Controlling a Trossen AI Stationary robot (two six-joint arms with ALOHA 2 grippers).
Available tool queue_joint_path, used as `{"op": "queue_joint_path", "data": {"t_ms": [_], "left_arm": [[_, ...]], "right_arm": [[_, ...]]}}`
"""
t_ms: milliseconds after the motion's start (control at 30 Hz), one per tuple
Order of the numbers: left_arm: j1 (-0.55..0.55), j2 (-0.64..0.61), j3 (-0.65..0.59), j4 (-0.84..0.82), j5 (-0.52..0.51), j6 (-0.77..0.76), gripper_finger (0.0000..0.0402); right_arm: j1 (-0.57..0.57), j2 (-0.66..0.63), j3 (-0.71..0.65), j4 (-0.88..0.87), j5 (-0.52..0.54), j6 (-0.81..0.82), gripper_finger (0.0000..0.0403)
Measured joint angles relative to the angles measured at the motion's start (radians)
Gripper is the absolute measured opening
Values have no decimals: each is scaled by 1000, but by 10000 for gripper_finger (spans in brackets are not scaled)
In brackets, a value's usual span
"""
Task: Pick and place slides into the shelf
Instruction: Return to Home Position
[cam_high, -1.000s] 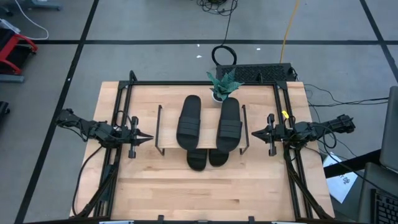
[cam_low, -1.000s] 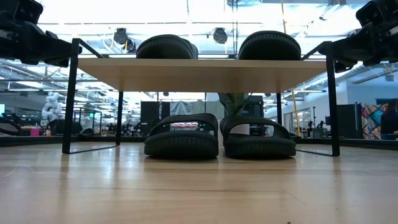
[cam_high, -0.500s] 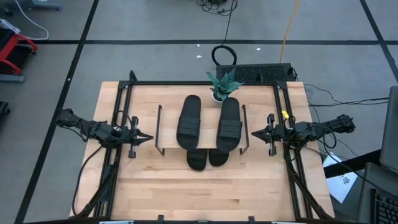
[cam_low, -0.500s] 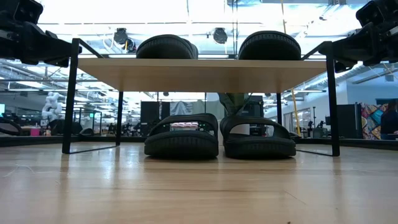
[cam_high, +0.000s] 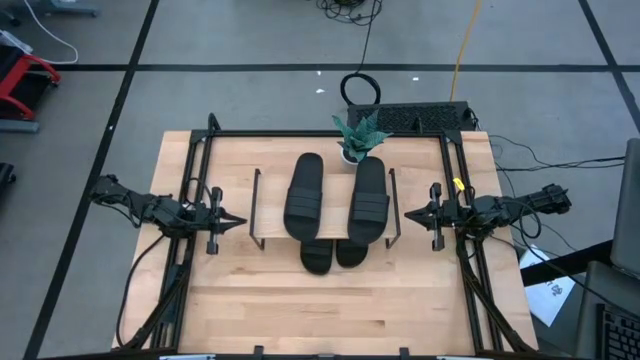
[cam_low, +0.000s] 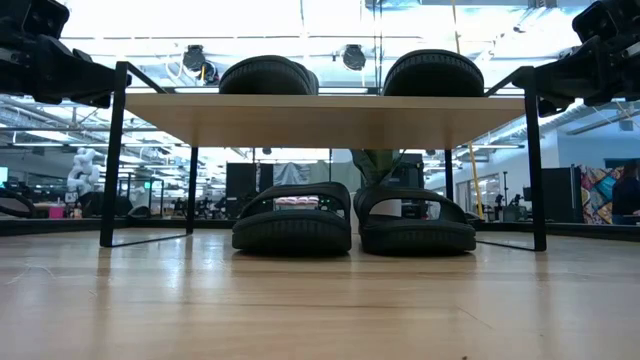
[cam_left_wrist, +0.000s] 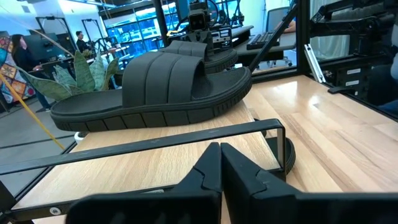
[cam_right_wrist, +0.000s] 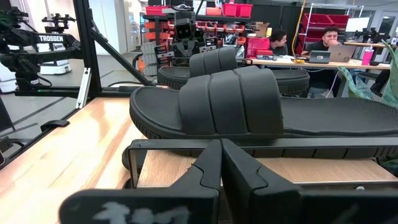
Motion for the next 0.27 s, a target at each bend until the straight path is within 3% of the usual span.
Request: {"op": "queue_joint_path", "data": {"t_ms": [267], "left_arm": [[0,0,0,0,0,0,15]], "right_arm": [[0,0,0,0,0,0,0]]}}
